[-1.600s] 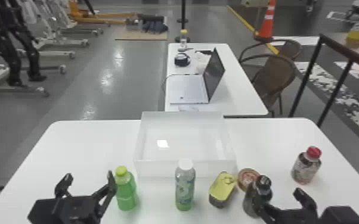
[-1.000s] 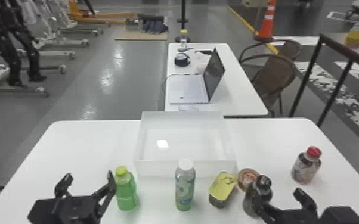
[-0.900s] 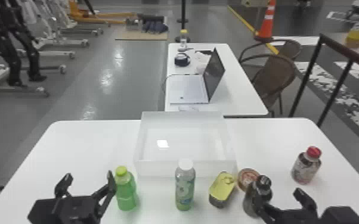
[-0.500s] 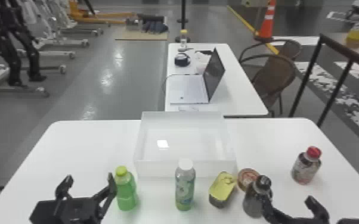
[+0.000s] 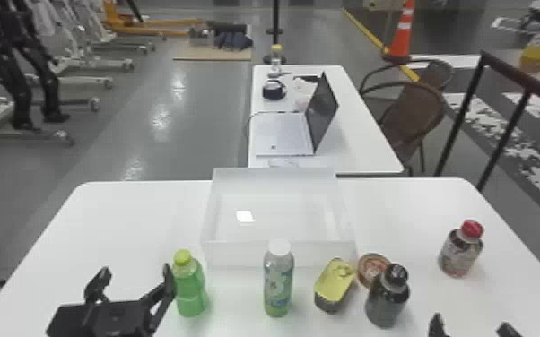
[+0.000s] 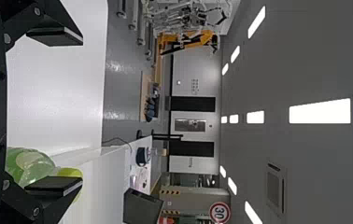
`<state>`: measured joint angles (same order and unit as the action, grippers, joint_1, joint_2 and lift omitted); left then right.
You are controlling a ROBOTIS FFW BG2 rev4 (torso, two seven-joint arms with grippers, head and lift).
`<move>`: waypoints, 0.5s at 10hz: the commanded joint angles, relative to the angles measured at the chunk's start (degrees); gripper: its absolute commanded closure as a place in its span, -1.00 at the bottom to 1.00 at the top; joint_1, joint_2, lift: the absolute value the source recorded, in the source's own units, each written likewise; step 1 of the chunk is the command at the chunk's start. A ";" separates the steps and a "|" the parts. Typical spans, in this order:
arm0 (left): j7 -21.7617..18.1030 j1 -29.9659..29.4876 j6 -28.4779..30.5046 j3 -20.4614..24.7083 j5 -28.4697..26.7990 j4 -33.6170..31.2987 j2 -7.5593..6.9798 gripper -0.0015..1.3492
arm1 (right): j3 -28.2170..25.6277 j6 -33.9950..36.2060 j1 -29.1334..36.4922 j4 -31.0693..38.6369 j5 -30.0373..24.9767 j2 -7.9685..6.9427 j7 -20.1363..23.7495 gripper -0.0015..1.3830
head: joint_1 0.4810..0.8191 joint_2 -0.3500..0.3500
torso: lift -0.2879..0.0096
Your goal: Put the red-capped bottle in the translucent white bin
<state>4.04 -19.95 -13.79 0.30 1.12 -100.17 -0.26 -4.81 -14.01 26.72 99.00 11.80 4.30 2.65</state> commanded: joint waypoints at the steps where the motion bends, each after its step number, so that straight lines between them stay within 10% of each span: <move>1: 0.00 0.00 -0.09 0.05 0.02 0.06 0.00 -0.66 | -3.10 -0.75 0.09 -1.27 -1.34 -0.88 0.08 -0.82 | -0.60 0.00 | 0.26; 5: 0.09 0.00 -0.53 -0.04 0.11 0.32 0.09 -0.66 | -10.66 -1.02 -1.76 -4.70 -1.34 -1.58 2.63 -0.82 | -0.60 0.00 | 0.26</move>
<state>4.13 -19.95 -14.30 0.27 1.22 -99.85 -0.16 -14.25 -15.02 25.58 95.09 10.25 2.75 5.52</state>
